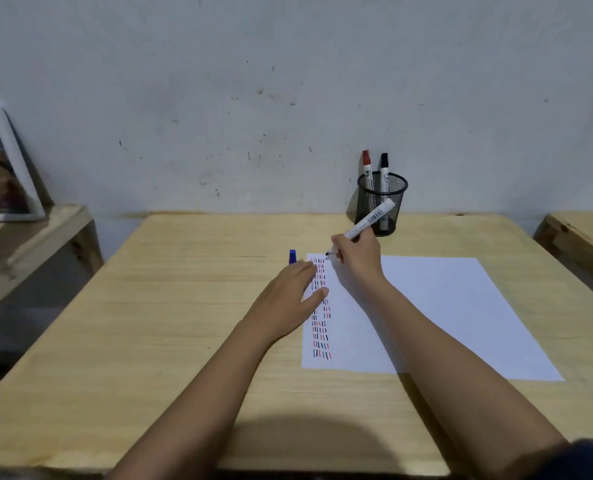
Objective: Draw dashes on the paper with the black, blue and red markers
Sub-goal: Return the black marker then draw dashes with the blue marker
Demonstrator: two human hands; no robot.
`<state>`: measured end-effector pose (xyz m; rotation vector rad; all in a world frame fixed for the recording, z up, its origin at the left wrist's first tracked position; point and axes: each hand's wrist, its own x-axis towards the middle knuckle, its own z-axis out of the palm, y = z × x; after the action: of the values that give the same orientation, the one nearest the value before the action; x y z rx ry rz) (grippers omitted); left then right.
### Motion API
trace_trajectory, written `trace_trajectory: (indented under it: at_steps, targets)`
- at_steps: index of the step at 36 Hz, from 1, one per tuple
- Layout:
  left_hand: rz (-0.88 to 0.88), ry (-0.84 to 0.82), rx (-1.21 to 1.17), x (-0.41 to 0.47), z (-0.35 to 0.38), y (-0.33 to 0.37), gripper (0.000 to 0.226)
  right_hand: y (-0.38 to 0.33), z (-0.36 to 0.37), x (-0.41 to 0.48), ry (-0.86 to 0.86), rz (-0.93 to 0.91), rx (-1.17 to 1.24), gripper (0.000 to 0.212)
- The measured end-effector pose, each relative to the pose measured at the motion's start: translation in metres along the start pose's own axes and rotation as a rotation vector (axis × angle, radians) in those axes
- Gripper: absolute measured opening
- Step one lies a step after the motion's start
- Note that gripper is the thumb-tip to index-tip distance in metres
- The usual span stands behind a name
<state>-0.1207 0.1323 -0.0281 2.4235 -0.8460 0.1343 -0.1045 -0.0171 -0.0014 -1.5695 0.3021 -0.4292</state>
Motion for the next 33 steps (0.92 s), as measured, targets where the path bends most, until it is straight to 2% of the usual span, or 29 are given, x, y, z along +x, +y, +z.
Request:
trace_trajectory:
  at_steps: [5,14,33]
  targets:
    - [-0.029,-0.032,0.010,0.0009,0.0039,-0.0030,0.033,0.0029,0.0057,-0.0006,0.000,-0.031,-0.047,0.014]
    - [-0.047,-0.031,-0.003,0.0004,0.0041,-0.0028,0.044,0.0048,0.0062,0.0005,-0.017,-0.041,-0.080,0.016]
    - [-0.087,-0.048,-0.019,0.0000,-0.0006,0.0018,0.050,0.0070,0.0069,0.0038,-0.036,-0.061,-0.137,0.017]
